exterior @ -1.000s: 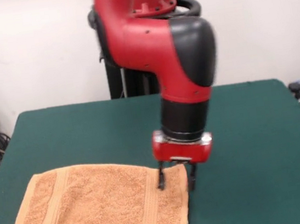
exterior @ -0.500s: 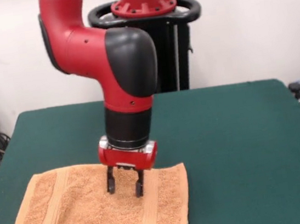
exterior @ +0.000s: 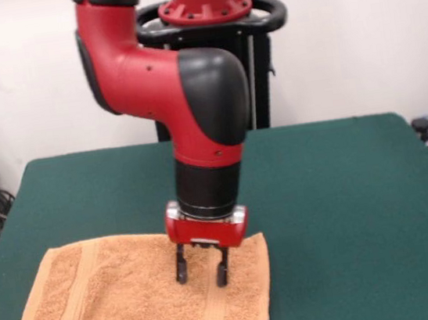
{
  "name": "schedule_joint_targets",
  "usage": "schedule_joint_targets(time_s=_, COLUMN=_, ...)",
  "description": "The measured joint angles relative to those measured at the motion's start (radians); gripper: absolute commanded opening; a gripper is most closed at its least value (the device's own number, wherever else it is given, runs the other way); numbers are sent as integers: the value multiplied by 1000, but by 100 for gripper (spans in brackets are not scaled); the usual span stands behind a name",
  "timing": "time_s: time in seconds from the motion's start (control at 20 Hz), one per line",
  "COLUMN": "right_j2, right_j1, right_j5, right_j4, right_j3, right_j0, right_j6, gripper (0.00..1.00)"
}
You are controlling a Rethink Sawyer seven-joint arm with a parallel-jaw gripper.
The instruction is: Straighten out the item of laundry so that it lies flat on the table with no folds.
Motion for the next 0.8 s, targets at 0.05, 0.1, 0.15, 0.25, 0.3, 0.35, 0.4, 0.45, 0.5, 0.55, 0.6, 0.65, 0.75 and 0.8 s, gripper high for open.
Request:
schedule_joint_targets(time_s=0.05, right_j2=0, right_j1=3, right_j5=-8, right_j4=0, right_j3=-2, right_j0=8, right_j6=0, gripper=100)
schedule_joint_targets(time_s=0.1, right_j2=0, right_j1=4, right_j5=-13, right_j4=0, right_j3=-4, right_j0=11, right_j6=0, gripper=100)
schedule_joint_targets(time_s=0.15, right_j2=0, right_j1=7, right_j5=-21, right_j4=0, right_j3=-6, right_j0=10, right_j6=0, gripper=100)
schedule_joint_targets(time_s=0.25, right_j2=0, right_j1=7, right_j5=-21, right_j4=-3, right_j3=-7, right_j0=10, right_j6=0, gripper=100)
schedule_joint_targets(time_s=0.3, right_j2=0, right_j1=7, right_j5=-21, right_j4=-5, right_j3=-8, right_j0=10, right_j6=0, gripper=100)
schedule_joint_targets(time_s=0.35, right_j2=0, right_j1=7, right_j5=-21, right_j4=-6, right_j3=-9, right_j0=10, right_j6=0, gripper=100)
schedule_joint_targets(time_s=0.4, right_j2=0, right_j1=7, right_j5=-21, right_j4=-6, right_j3=-9, right_j0=10, right_j6=0, gripper=100)
schedule_joint_targets(time_s=0.45, right_j2=0, right_j1=7, right_j5=-21, right_j4=-7, right_j3=-9, right_j0=10, right_j6=0, gripper=100)
schedule_joint_targets(time_s=0.5, right_j2=0, right_j1=7, right_j5=-21, right_j4=-7, right_j3=-9, right_j0=10, right_j6=0, gripper=100)
schedule_joint_targets(time_s=0.55, right_j2=0, right_j1=8, right_j5=-21, right_j4=-7, right_j3=-9, right_j0=10, right_j6=0, gripper=100)
schedule_joint_targets(time_s=0.6, right_j2=0, right_j1=8, right_j5=-21, right_j4=-7, right_j3=-10, right_j0=10, right_j6=0, gripper=100)
schedule_joint_targets(time_s=0.65, right_j2=0, right_j1=8, right_j5=-21, right_j4=-7, right_j3=-10, right_j0=10, right_j6=0, gripper=100)
schedule_joint_targets(time_s=0.75, right_j2=0, right_j1=8, right_j5=-21, right_j4=-7, right_j3=-10, right_j0=10, right_j6=0, gripper=100)
schedule_joint_targets(time_s=0.8, right_j2=0, right_j1=8, right_j5=-21, right_j4=-7, right_j3=-10, right_j0=10, right_j6=0, gripper=100)
